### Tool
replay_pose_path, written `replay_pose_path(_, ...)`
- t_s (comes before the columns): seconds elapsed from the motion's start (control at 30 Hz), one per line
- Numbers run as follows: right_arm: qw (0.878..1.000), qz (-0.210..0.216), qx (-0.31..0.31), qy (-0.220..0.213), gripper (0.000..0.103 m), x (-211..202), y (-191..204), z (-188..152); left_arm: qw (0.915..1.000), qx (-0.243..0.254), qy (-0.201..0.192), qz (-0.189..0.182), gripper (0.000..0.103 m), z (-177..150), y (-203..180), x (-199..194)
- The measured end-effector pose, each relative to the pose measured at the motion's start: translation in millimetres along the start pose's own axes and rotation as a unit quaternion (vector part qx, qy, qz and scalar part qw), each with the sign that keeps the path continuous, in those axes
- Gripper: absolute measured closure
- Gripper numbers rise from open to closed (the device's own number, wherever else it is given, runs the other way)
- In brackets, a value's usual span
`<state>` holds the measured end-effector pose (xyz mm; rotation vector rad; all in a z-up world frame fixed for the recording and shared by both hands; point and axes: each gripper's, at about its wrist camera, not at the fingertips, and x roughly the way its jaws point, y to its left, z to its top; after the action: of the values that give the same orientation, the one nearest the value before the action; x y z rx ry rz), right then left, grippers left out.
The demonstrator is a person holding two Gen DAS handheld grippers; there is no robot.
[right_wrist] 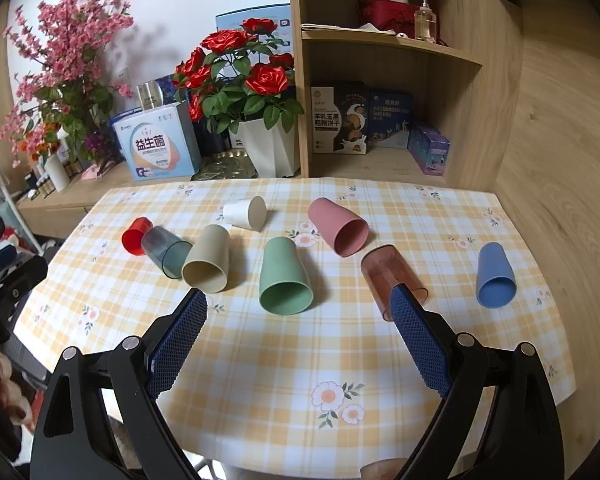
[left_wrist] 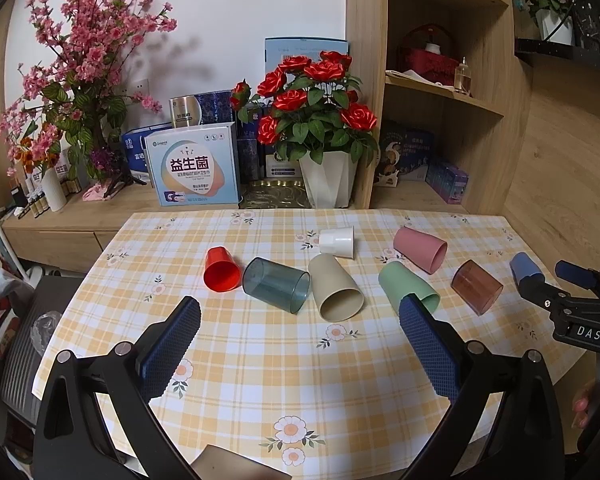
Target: Flip cup upside down
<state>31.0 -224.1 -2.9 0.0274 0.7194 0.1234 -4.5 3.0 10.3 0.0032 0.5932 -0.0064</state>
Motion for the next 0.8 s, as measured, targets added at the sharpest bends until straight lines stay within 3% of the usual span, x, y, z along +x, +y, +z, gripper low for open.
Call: replay_pose_path(0.8,1.000,0.006,0.001,0.002,0.013,-1.8,1.8,-2.3,1.0000,-0.003,-0.002,-0.001,0.006,-1.3,-1.3,-2.2)
